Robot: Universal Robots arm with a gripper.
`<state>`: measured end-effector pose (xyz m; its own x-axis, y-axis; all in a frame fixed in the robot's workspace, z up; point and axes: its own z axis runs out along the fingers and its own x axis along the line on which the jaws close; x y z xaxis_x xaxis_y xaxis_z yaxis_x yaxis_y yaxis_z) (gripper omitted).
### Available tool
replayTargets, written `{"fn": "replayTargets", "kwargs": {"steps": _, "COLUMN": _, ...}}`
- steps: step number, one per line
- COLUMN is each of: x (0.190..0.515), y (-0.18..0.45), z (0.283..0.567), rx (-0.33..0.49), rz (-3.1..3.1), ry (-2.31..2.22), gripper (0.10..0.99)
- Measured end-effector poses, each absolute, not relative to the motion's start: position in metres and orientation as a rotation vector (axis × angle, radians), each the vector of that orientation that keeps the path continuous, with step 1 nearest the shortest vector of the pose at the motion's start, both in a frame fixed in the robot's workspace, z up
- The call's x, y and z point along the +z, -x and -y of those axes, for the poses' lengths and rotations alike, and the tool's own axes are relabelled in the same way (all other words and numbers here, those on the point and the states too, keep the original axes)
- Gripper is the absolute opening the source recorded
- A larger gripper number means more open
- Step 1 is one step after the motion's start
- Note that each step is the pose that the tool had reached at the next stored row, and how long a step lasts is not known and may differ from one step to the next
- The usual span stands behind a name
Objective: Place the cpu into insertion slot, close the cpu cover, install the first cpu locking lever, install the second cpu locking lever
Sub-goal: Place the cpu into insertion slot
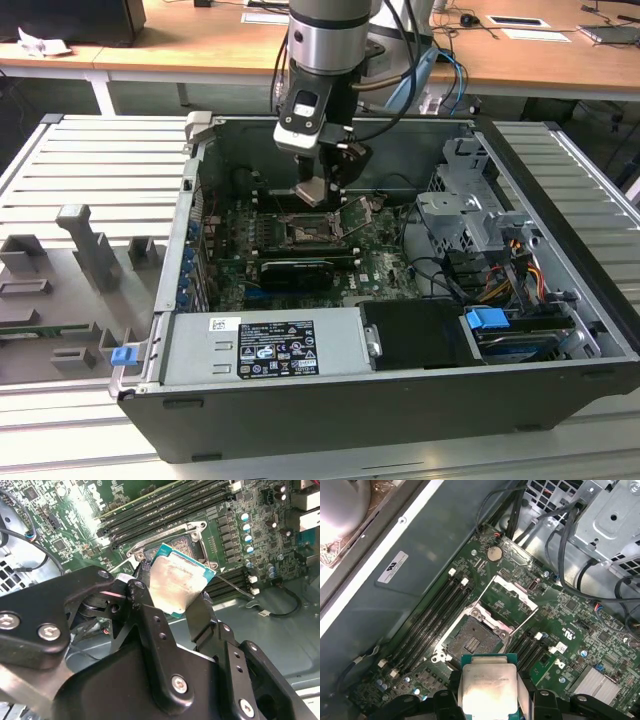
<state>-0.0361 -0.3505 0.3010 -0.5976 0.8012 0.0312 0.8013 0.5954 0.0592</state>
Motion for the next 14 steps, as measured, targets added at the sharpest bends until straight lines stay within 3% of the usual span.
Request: {"fn": "replayTargets", "kwargs": {"steps": 14, "x": 0.3001, "y": 0.0361, "z": 0.3505, "rx": -0.104, "rz": 2.715, "ry": 1.584, "gripper": 0.529}}
